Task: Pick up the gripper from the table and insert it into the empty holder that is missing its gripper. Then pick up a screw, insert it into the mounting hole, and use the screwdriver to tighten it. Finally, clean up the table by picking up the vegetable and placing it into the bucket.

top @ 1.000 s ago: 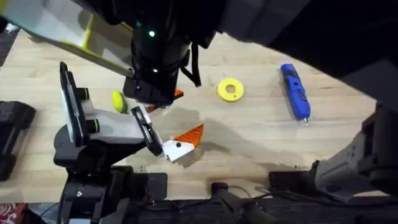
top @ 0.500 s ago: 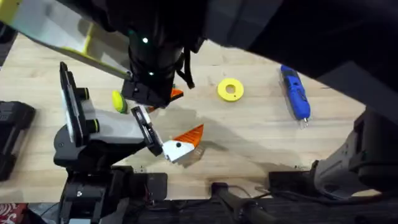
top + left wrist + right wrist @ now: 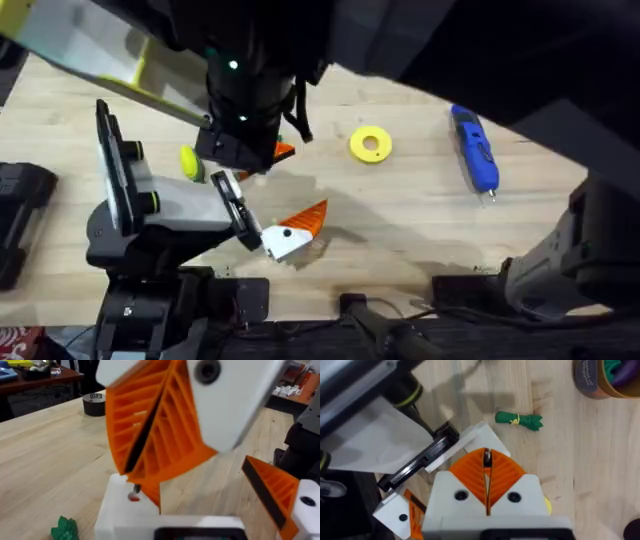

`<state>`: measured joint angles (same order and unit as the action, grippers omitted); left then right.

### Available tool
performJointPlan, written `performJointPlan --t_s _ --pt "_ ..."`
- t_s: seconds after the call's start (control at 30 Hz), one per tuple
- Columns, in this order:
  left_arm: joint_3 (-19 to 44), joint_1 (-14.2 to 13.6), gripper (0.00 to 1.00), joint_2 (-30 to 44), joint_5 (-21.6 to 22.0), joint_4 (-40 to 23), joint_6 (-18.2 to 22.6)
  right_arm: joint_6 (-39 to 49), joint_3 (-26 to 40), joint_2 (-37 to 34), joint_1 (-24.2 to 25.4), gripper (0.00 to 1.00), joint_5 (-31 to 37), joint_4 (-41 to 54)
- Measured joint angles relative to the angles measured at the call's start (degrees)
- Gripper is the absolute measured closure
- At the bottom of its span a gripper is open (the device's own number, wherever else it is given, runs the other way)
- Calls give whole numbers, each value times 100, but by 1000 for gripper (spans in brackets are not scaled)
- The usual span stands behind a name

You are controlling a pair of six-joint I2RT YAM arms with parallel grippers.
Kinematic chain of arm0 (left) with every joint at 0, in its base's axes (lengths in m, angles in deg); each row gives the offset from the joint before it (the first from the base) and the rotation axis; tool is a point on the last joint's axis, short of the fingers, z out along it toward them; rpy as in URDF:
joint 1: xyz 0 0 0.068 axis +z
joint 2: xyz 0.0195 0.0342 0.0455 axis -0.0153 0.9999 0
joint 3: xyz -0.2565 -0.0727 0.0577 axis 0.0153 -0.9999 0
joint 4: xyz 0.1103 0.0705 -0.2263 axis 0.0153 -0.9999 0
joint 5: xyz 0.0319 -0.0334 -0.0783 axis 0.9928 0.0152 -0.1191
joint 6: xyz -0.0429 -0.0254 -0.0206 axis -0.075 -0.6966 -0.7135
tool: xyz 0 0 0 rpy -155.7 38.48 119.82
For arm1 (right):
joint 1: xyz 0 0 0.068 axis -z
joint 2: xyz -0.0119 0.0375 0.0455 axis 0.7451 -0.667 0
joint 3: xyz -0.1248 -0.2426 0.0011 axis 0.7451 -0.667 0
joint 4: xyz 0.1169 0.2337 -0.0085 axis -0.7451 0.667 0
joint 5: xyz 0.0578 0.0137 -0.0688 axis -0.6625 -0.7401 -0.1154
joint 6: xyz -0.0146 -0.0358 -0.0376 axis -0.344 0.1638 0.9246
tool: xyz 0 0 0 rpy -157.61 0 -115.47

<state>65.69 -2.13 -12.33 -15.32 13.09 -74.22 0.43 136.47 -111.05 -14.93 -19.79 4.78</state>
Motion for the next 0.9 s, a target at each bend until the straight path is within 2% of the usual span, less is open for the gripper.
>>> performJointPlan --t_s 0.9 --pt "0 0 15 0 0 0 0 1 0 -149 15 995 0 46"
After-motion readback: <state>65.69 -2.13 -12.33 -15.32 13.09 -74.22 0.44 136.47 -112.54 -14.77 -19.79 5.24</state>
